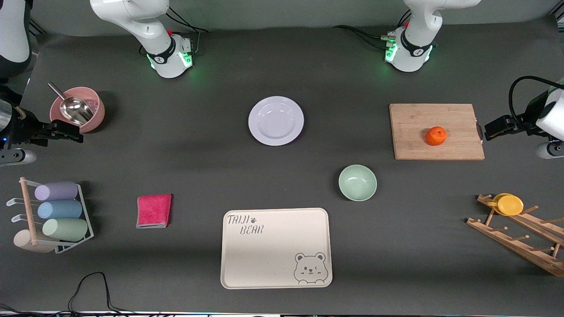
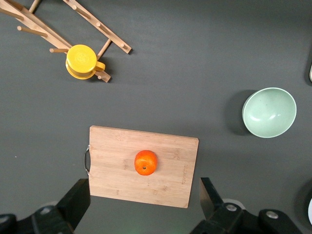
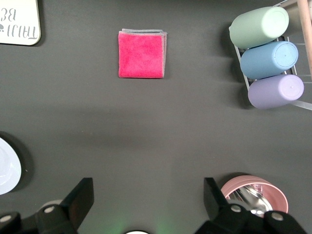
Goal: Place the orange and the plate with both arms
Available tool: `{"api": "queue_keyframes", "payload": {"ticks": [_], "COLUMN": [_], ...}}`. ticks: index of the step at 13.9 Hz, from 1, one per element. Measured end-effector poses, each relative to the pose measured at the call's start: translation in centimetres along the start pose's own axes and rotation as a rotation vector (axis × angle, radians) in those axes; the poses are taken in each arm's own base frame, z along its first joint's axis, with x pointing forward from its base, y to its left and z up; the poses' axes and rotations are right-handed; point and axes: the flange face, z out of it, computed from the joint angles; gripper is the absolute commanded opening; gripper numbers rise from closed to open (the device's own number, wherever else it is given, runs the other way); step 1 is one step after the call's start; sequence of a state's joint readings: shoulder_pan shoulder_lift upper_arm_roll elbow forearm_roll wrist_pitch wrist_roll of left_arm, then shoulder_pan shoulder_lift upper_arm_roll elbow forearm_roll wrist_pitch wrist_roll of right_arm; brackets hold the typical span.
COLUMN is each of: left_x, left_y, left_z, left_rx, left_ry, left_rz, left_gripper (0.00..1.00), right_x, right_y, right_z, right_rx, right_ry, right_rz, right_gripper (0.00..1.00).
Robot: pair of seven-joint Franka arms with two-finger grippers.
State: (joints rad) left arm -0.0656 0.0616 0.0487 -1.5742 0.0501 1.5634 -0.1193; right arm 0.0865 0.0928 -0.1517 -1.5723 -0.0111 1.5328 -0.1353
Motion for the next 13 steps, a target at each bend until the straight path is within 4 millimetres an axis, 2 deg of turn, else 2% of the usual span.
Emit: {"api": "queue_keyframes", "payload": {"ticks": [9, 11, 13], "left_x": [-0.3, -0.3, -0.5], "left_y": [-0.2, -0.2, -0.4], "left_z": [-0.2, -0.3, -0.3], "left_rx": [-0.005, -0.006, -0.004], "left_ry": [-0.017, -0.016, -0.03], "left_rz": [-0.004, -0.004, -0.006], "left_gripper": [1.0, 1.0, 1.0], "right_x": [-0.1, -0.6, -2.1], "right_y": [0.0, -0.3, -0.5], "right_z": [-0.1, -0.3, -0.6], "right_rx": [0.0, 0.002, 0.01], "right_ry": [0.001, 0.004, 0.008], "right_rz": [-0.001, -0.005, 0.012], "right_gripper": [1.0, 1.0, 1.0]}}
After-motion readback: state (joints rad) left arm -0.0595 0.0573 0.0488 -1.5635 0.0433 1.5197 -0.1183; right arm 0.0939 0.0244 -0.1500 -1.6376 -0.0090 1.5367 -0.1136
